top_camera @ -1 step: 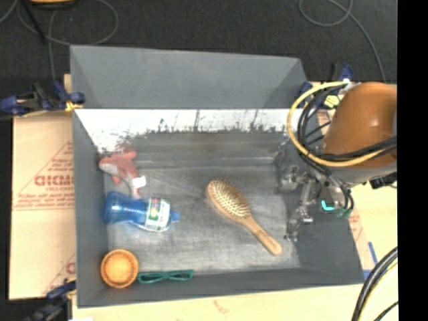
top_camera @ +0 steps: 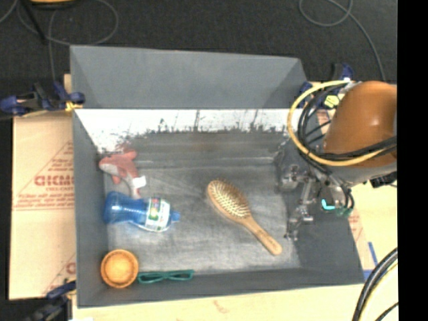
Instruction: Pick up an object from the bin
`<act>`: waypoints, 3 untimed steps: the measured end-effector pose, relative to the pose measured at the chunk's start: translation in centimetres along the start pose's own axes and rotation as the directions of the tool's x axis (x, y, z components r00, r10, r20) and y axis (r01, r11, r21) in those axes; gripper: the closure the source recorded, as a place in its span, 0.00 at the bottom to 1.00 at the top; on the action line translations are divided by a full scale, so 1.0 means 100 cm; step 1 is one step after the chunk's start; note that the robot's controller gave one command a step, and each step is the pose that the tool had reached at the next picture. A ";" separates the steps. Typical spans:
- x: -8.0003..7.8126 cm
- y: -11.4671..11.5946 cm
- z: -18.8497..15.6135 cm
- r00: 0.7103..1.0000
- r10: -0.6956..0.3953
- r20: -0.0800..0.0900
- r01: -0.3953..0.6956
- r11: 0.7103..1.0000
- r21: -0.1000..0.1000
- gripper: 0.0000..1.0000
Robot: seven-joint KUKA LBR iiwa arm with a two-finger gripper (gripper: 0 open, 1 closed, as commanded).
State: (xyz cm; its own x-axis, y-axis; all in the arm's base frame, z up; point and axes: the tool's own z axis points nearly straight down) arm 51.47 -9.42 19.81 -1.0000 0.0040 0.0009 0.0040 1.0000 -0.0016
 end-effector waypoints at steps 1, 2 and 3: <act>-0.018 0.006 -0.043 1.000 -0.004 -0.003 0.004 1.000 -0.002 0.00; -0.037 0.025 -0.039 0.995 -0.101 0.023 0.101 0.995 0.005 0.00; -0.048 0.028 0.027 0.988 -0.154 0.011 0.154 0.988 0.000 0.00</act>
Offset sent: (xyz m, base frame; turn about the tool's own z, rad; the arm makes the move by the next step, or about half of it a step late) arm 0.0587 0.0725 -0.0878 -0.4087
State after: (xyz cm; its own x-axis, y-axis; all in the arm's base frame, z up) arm 56.31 -6.63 17.09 -0.9886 -0.1502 -0.0095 -0.1502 0.9887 -0.0018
